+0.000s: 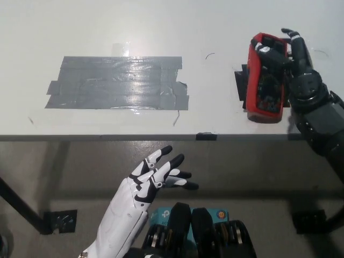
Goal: The robot first picks the multimeter with right hand and then unfolds the black stand on the back of it using left hand
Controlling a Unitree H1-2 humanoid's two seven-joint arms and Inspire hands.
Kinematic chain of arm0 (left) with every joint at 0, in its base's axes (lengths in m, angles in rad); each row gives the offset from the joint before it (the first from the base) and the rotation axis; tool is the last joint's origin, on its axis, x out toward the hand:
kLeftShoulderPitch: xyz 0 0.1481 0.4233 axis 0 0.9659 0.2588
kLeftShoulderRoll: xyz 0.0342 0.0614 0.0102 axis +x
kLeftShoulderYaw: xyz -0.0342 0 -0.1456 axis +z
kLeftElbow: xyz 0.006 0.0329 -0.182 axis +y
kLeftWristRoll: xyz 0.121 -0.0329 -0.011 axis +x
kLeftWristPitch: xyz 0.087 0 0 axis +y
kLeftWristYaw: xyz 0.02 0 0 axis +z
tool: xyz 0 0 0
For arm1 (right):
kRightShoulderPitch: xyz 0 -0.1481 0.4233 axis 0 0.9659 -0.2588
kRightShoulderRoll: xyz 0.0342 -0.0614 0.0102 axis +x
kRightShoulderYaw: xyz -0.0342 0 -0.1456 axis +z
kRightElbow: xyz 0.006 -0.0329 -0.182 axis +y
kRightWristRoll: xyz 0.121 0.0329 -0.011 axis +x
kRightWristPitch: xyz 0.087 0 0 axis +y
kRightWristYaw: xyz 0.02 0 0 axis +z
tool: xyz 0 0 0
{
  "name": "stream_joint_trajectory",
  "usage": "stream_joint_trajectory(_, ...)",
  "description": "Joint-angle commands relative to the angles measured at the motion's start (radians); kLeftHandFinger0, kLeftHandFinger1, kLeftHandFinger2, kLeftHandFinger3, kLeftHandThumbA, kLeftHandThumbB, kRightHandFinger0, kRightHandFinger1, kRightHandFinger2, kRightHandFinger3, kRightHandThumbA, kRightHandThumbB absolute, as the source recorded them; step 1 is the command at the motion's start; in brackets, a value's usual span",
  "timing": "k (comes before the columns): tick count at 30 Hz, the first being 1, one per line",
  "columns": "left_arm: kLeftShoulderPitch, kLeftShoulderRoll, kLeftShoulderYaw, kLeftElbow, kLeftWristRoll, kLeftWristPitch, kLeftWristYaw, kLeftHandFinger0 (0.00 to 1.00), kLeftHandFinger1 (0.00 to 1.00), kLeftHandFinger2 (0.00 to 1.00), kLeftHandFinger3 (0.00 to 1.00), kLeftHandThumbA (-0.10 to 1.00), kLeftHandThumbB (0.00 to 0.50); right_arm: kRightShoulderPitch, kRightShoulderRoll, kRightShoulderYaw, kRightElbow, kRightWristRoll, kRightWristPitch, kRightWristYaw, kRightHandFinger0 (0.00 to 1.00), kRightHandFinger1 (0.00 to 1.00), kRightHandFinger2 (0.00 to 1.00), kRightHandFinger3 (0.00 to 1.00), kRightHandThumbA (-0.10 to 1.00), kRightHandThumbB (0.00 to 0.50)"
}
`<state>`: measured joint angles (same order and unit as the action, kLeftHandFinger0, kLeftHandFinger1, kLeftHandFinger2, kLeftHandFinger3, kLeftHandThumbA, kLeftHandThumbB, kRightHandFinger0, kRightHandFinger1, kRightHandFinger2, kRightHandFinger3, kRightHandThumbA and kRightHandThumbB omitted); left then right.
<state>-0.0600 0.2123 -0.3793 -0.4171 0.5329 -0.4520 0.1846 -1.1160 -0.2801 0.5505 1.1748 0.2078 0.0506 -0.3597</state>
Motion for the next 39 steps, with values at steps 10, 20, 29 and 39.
stream_joint_trajectory(10,-0.017,0.004,0.027,-0.03,-0.002,-0.018,0.037,1.0,0.67,0.57,1.0,1.0,0.317,-0.177,0.036,0.294,0.191,-0.36,0.09,0.647,1.0,1.0,1.0,1.0,0.39,0.5)
stream_joint_trajectory(20,-0.032,0.021,0.033,-0.024,-0.019,-0.018,0.044,1.0,0.68,0.58,1.0,1.0,0.316,-0.115,0.014,0.29,0.231,-0.352,0.069,0.622,1.0,1.0,1.0,1.0,0.57,0.5)
stream_joint_trajectory(29,-0.024,0.012,0.057,-0.013,-0.023,-0.018,0.021,1.0,0.76,0.67,1.0,1.0,0.321,-0.194,-0.067,0.199,0.059,-0.392,0.032,0.465,1.0,1.0,1.0,1.0,0.7,0.469)
stream_joint_trajectory(39,-0.006,0.003,0.078,-0.014,0.001,-0.018,0.016,1.0,0.89,0.88,1.0,1.0,0.321,-0.079,-0.225,0.01,-0.603,-0.4,0.198,0.511,1.0,1.0,1.0,1.0,0.73,0.477)
